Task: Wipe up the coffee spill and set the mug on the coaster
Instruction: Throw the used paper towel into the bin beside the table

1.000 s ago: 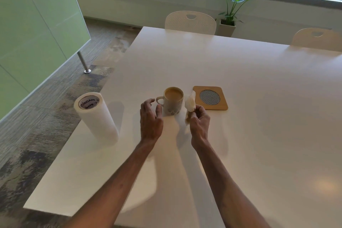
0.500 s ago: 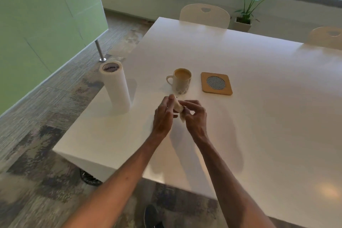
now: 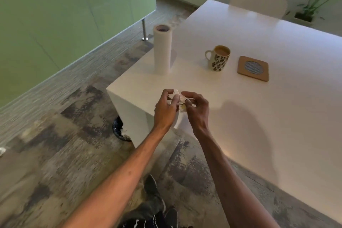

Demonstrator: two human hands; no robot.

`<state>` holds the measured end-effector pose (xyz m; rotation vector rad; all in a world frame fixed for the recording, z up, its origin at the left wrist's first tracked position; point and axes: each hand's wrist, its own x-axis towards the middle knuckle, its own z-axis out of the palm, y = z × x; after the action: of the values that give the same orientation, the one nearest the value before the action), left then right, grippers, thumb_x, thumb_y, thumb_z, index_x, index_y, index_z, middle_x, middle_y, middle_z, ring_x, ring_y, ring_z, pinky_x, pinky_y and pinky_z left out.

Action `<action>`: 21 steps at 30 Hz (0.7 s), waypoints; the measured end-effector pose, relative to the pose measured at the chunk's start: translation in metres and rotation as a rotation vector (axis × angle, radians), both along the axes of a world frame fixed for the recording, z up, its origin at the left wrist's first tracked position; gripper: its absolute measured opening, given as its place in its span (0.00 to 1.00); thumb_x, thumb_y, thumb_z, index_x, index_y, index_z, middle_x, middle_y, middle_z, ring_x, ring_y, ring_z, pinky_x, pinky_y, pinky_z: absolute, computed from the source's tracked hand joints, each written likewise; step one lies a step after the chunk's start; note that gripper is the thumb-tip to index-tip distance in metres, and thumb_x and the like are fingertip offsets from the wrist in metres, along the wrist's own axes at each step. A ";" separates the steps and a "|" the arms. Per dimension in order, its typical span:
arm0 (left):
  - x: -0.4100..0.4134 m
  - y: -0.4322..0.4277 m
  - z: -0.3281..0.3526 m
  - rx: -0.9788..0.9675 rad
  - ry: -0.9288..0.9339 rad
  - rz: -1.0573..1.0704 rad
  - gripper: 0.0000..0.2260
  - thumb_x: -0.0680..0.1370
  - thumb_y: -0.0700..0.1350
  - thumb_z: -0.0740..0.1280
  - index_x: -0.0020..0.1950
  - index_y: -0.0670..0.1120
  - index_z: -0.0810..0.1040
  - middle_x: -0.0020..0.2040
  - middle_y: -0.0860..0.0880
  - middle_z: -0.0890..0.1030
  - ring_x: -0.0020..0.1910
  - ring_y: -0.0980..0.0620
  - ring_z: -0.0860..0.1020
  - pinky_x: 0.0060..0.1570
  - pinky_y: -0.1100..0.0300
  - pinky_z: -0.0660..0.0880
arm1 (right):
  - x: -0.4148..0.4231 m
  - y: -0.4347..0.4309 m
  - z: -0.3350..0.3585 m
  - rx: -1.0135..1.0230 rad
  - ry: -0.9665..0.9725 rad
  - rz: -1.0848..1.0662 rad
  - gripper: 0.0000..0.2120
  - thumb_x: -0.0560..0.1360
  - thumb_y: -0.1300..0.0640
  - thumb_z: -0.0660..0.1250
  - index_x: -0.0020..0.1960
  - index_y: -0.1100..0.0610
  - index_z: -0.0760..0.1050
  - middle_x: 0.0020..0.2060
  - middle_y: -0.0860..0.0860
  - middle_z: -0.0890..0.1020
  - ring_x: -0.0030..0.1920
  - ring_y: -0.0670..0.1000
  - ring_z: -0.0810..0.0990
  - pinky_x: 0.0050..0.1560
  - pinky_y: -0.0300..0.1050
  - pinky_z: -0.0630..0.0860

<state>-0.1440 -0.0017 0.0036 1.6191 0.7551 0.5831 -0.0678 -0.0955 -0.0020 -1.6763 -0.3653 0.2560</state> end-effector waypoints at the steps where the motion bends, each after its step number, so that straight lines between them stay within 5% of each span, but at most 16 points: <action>1: -0.010 0.005 0.000 -0.012 -0.013 0.014 0.09 0.88 0.53 0.65 0.65 0.51 0.78 0.58 0.49 0.86 0.57 0.45 0.86 0.61 0.40 0.83 | -0.008 0.007 0.001 -0.001 0.001 0.020 0.20 0.76 0.70 0.67 0.59 0.53 0.88 0.56 0.50 0.87 0.56 0.54 0.86 0.57 0.57 0.86; 5: -0.049 0.032 -0.003 -0.077 -0.101 0.085 0.05 0.88 0.50 0.65 0.61 0.52 0.79 0.50 0.58 0.87 0.50 0.52 0.88 0.54 0.45 0.87 | -0.039 0.042 0.003 -0.009 -0.014 0.123 0.20 0.78 0.69 0.68 0.65 0.54 0.84 0.58 0.51 0.87 0.56 0.51 0.86 0.57 0.47 0.84; 12: -0.119 0.109 -0.016 -0.087 -0.127 0.344 0.09 0.88 0.51 0.64 0.61 0.50 0.81 0.50 0.51 0.88 0.47 0.52 0.89 0.44 0.49 0.88 | -0.097 0.130 -0.004 -0.153 -0.133 0.346 0.15 0.80 0.63 0.72 0.66 0.55 0.83 0.60 0.50 0.86 0.58 0.48 0.84 0.57 0.41 0.79; 16: -0.161 0.172 -0.039 -0.154 -0.080 0.466 0.11 0.88 0.53 0.64 0.62 0.48 0.81 0.51 0.44 0.88 0.49 0.41 0.88 0.45 0.42 0.86 | -0.135 0.192 -0.015 -0.251 -0.238 0.515 0.19 0.78 0.57 0.75 0.69 0.53 0.82 0.59 0.50 0.87 0.57 0.48 0.84 0.56 0.46 0.81; 21: -0.185 0.260 -0.065 -0.163 0.080 0.471 0.12 0.84 0.56 0.63 0.57 0.52 0.82 0.52 0.48 0.87 0.52 0.45 0.86 0.56 0.39 0.83 | -0.161 0.284 -0.038 -0.381 -0.306 0.555 0.15 0.80 0.60 0.69 0.65 0.53 0.85 0.57 0.53 0.87 0.54 0.52 0.85 0.52 0.44 0.82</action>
<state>-0.3290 0.2586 -0.0613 1.3227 1.2269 0.7703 -0.2290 0.1885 -0.0403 -1.9648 -1.0707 0.5037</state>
